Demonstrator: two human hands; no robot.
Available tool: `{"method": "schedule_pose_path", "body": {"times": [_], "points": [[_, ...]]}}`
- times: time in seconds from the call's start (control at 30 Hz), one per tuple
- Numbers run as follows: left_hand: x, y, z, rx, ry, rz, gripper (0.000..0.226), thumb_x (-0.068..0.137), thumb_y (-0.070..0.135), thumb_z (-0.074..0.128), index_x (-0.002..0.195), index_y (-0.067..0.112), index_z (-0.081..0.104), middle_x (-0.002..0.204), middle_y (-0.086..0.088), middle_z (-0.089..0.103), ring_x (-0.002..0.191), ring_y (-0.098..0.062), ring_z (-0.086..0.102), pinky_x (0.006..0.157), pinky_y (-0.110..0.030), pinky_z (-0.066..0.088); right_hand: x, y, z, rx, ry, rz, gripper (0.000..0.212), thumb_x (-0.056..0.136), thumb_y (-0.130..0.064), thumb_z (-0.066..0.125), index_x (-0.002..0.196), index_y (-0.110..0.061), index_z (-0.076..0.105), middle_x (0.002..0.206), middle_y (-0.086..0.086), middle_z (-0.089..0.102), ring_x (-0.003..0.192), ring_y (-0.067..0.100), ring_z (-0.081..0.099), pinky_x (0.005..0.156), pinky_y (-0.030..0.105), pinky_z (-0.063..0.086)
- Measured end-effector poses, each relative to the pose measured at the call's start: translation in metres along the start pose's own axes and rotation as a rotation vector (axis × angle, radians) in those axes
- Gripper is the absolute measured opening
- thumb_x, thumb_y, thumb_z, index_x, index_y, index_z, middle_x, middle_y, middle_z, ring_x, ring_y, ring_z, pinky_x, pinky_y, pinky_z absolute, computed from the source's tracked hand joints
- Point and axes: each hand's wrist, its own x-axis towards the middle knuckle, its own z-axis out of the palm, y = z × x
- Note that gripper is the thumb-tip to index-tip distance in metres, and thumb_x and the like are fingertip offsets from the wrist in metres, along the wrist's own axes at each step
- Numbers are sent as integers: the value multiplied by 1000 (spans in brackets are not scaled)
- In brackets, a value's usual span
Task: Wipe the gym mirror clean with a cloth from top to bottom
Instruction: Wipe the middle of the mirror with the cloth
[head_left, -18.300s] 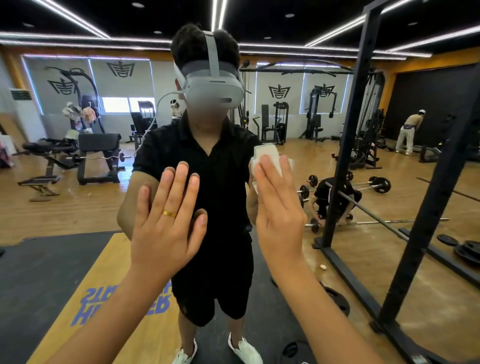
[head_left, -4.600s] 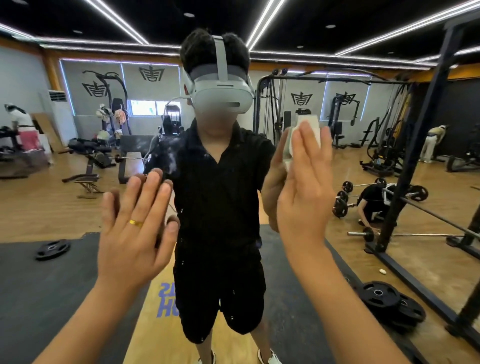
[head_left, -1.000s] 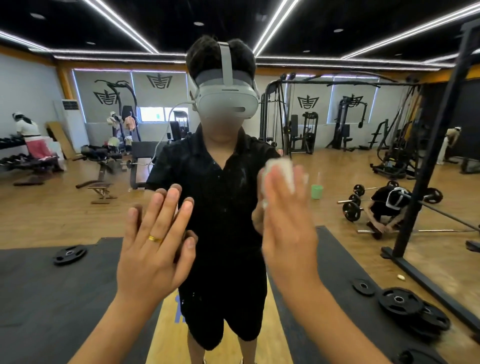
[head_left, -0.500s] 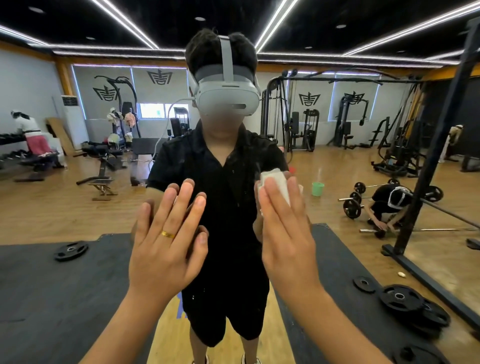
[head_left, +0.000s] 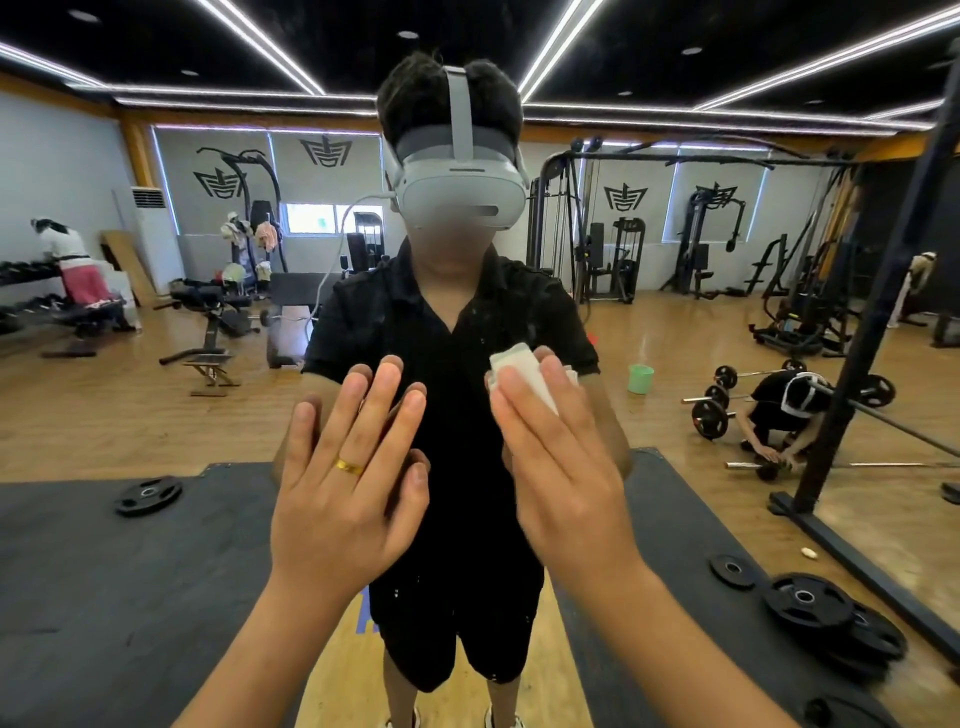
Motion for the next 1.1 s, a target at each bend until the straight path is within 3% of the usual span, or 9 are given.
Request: {"method": "schedule_pose_path", "body": {"times": [0.1, 0.2, 0.3, 0.47, 0.67, 0.83, 0.97, 1.1], "points": [[1, 1, 0, -4, 14, 1, 55, 104, 27, 45, 157, 13, 38, 168, -7, 25, 156, -26, 22, 125, -53, 17, 13, 27, -20, -59, 14, -2, 52, 99, 8, 61, 148, -3, 48, 158, 12, 43, 153, 37, 30, 118, 57, 39], [2, 2, 1, -5, 13, -7, 55, 104, 28, 45, 157, 14, 38, 168, -7, 26, 156, -27, 24, 125, -52, 16, 30, 29, -25, -1, 180, 193, 39, 103, 3, 53, 142, 6, 52, 152, 15, 44, 151, 40, 26, 126, 45, 29], [2, 2, 0, -16, 16, -5, 56, 103, 27, 47, 157, 15, 39, 167, -9, 29, 155, -28, 26, 125, -52, 16, 29, -1, -3, 24, 223, 283, 39, 101, 9, 53, 140, 8, 54, 151, 13, 46, 152, 39, 27, 121, 60, 31], [1, -8, -12, -200, 56, 40, 68, 99, 16, 52, 162, 17, 26, 172, -6, 13, 155, -29, 25, 125, -52, 20, 6, -15, 6, 34, 49, 119, 40, 102, 6, 50, 142, 6, 53, 154, 13, 46, 154, 36, 29, 119, 63, 34], [-14, -61, -39, -145, 111, -137, 56, 97, 13, 52, 151, 6, 39, 165, -8, 26, 156, -27, 20, 126, -55, 15, 19, -8, 3, -44, 42, 92, 40, 104, 2, 46, 145, 5, 48, 155, 9, 41, 155, 34, 23, 118, 63, 34], [-20, -80, -40, -91, 45, -125, 57, 102, 24, 45, 156, 7, 33, 168, -8, 21, 158, -26, 17, 127, -50, 12, 67, -7, -6, -70, 140, 185, 42, 103, 7, 51, 145, 7, 49, 155, 11, 39, 151, 45, 28, 128, 33, 20], [-23, -78, -37, -80, 59, -140, 57, 102, 22, 44, 155, 6, 36, 165, -14, 27, 157, -28, 18, 127, -51, 14, 60, -29, 12, -50, 261, 340, 41, 104, 1, 49, 144, 8, 51, 154, 11, 41, 151, 37, 27, 127, 39, 24], [-25, -81, -38, -100, 57, -125, 53, 104, 23, 42, 155, 6, 38, 165, -15, 28, 157, -29, 20, 124, -57, 20, 4, -61, 39, -45, 130, 304, 39, 108, -5, 42, 146, 6, 49, 157, 18, 40, 156, 26, 21, 127, 34, 25]]}}
